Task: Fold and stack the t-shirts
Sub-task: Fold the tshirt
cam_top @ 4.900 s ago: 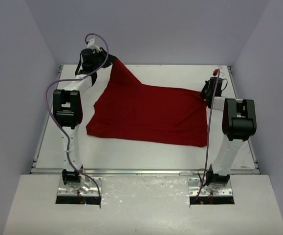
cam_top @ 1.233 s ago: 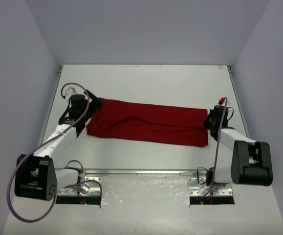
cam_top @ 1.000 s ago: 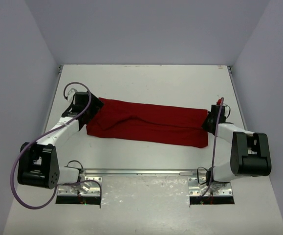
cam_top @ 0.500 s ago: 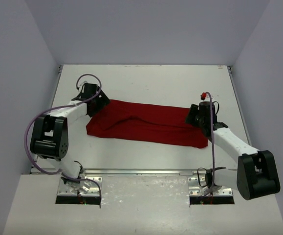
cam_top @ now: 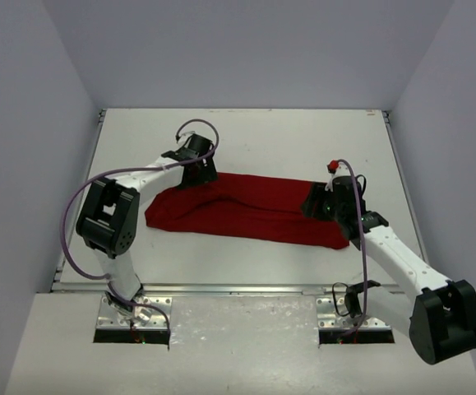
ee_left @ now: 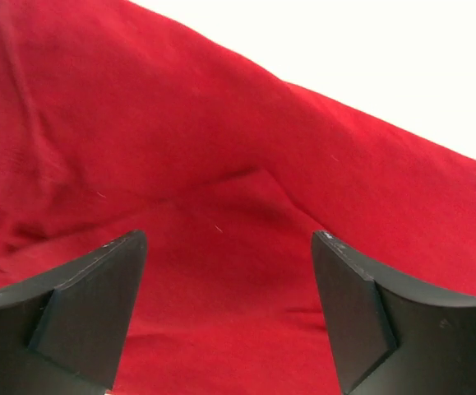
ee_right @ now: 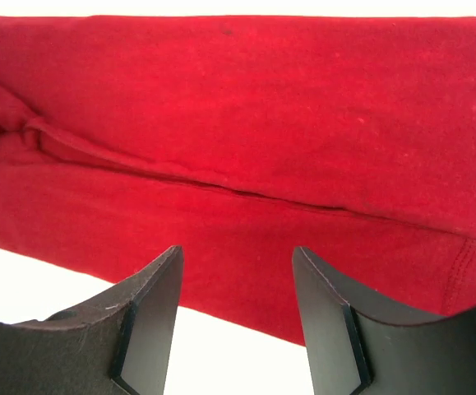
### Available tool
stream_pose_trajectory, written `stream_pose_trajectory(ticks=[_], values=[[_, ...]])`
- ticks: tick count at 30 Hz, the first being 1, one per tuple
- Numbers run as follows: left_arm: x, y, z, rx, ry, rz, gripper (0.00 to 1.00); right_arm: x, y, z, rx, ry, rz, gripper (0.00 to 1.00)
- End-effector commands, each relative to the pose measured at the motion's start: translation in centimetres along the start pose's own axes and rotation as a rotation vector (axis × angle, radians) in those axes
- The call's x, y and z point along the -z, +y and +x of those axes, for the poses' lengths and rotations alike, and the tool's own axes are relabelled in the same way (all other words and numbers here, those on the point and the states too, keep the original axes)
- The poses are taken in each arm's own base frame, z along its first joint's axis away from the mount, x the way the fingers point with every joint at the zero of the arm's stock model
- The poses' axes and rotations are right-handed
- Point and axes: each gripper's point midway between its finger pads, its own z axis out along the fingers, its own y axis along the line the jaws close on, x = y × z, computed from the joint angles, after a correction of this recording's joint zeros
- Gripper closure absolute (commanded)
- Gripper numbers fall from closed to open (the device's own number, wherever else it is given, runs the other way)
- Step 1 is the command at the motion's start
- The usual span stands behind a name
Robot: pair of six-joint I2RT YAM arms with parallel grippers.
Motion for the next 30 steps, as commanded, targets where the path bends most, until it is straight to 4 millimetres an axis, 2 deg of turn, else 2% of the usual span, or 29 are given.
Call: stream_pose_trajectory(ticks=[1,3,4,5,6,7,12,16,20,22,24,29,30], values=[[0.3,1.2,-2.7,-0.082,-0.067,-0.095,0.22,0.7,1.3,-0.8,0.007,-0.029,-0.065,0.43],[-0.4,0.6,-3.4,-0.115,-0.079,-0.083,0.33,0.7,1.6,-0.8,0.008,-0.028,-0.081,0.43],[-0.2,-0.2,-4.6,-0.110,-0.095,-0.076,0.39,0.7,1.7,-0.8,0.010,-0.027,-0.087,0.43],[-1.4,0.3,-4.1,-0.112,-0.072,-0.128,0.46,0.7,1.7,-0.8,0.010,-0.024,-0.090,0.43],[-1.6,0.6,-3.7,-0.117,-0.045,-0.155,0.46,0.7,1.7,-0.7,0.010,-0.021,-0.090,0.43],[-1.8,0.3,-3.9,-0.103,-0.045,-0.152,0.46,0.6,1.7,-0.5,0.013,-0.019,-0.092,0.43],[-3.3,-0.8,-2.3,-0.080,0.008,-0.105,0.47,0.7,1.8,-0.6,0.015,-0.023,-0.099,0.44],[-4.3,-1.4,-1.1,-0.088,0.037,-0.099,0.57,0.7,2.0,-0.6,0.014,-0.020,-0.108,0.44],[-4.8,-1.8,-0.4,-0.089,0.050,-0.078,0.61,0.7,1.9,-0.4,0.015,-0.020,-0.106,0.44],[-4.9,-1.8,-0.2,-0.090,0.058,-0.080,0.66,0.7,1.9,-0.4,0.013,-0.018,-0.109,0.44],[-4.9,-1.7,-0.1,-0.090,0.062,-0.081,0.76,0.7,2.0,-0.4,0.013,-0.022,-0.113,0.44],[-4.1,-1.9,-0.5,-0.087,0.039,-0.075,0.83,0.7,2.0,-0.4,0.014,-0.021,-0.111,0.44],[-4.0,-2.0,-0.7,-0.085,0.034,-0.071,0.90,0.6,2.0,-0.4,0.014,-0.020,-0.112,0.44]])
